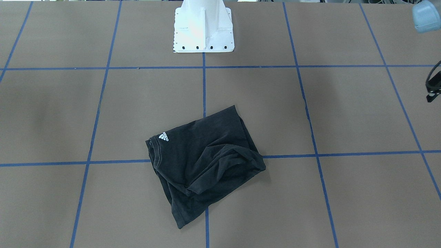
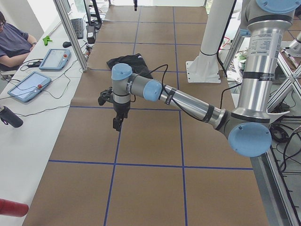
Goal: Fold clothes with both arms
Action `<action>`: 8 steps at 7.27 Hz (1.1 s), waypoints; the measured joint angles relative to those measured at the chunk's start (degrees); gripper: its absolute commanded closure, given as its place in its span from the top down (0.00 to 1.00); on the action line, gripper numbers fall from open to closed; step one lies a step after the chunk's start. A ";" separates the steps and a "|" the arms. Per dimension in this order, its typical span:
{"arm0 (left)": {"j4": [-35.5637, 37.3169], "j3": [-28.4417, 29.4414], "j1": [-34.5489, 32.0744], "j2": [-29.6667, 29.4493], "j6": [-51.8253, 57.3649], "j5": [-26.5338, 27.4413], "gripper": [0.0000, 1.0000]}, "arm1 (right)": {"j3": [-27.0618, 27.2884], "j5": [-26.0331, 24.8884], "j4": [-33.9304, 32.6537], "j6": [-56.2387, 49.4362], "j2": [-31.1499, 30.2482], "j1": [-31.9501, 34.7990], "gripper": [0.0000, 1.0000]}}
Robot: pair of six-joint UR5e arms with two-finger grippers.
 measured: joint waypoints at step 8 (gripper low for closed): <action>-0.12 3.82 -8.17 8.13 13.88 -5.56 1.00 | -0.54 3.92 0.28 -16.31 -21.29 13.14 1.00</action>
